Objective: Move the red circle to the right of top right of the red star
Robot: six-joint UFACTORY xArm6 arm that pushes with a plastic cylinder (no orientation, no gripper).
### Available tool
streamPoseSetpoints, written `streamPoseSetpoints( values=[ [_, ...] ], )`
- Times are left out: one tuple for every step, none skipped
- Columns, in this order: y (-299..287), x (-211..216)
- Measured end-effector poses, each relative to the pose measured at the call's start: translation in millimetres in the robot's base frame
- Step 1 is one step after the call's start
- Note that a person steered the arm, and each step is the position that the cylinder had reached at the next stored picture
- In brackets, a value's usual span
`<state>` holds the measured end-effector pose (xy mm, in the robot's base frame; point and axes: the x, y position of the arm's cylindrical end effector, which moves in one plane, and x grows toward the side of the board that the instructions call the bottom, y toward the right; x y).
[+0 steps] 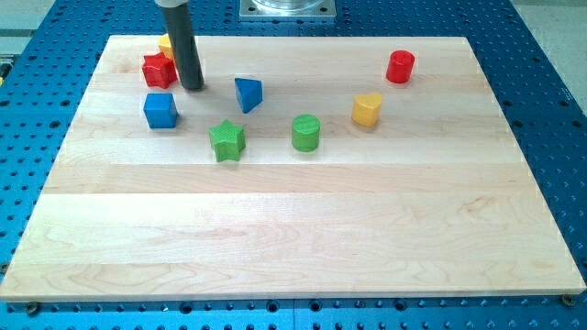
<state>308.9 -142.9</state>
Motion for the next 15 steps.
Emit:
streamPoseSetpoints(
  values=[
    [-32.6,21.9],
    [-55.5,24.6],
    [-49.7,13.6],
    [-39.3,3.2],
    [1.4,3.2],
    [94.3,3.1],
    [213.5,-14.7],
    [332.5,-74.7],
    [374.7,-116.4],
    [388.7,-116.8],
    [483.6,-115.5],
    [488.1,-113.6],
    [488.3,-81.9],
    [488.2,-65.1],
    [481.0,-56.1]
  ],
)
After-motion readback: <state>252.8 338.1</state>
